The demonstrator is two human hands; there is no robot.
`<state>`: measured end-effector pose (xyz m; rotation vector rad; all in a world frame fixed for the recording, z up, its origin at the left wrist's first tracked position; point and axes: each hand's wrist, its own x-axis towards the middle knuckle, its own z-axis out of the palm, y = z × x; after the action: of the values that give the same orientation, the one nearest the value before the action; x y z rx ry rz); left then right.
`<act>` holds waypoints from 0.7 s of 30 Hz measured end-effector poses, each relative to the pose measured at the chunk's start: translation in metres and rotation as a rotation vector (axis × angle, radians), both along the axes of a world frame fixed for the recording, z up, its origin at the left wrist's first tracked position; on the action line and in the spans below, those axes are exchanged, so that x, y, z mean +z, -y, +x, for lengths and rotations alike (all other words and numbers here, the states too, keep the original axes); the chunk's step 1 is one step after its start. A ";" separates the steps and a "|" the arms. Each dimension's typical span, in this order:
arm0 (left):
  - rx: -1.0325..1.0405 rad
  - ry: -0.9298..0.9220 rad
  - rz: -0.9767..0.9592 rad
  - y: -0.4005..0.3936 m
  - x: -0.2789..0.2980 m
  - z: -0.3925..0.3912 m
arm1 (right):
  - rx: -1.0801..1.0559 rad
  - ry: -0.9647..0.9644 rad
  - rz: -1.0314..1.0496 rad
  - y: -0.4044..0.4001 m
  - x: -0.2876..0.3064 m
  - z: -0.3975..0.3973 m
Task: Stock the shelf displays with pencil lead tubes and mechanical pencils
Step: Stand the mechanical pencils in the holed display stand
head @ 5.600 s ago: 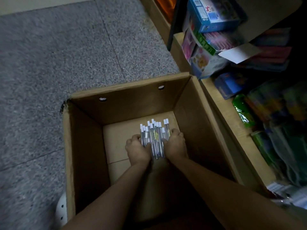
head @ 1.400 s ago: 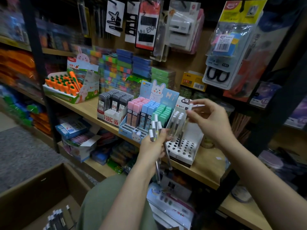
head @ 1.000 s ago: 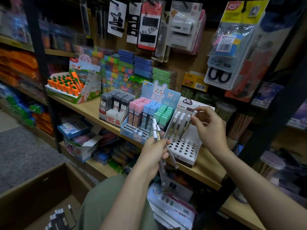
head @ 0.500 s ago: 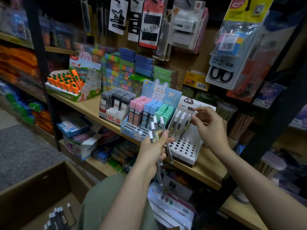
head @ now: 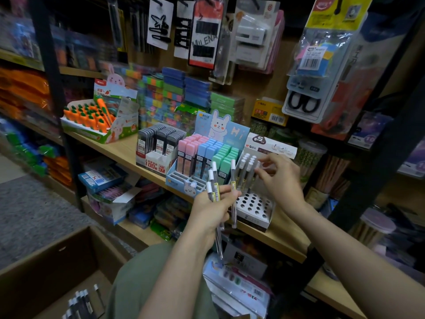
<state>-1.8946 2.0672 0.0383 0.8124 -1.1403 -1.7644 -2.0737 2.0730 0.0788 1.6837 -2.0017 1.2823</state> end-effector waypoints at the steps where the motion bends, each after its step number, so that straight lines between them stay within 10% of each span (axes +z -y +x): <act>1: 0.010 0.003 0.005 0.000 0.000 0.000 | 0.007 -0.015 -0.014 -0.001 0.000 0.001; 21: -0.036 0.049 0.066 -0.003 0.002 -0.003 | 0.404 0.455 0.036 -0.035 0.028 0.013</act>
<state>-1.8974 2.0699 0.0403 0.8841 -1.1396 -1.8288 -2.0609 2.1079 0.1065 2.0329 -1.9735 1.9247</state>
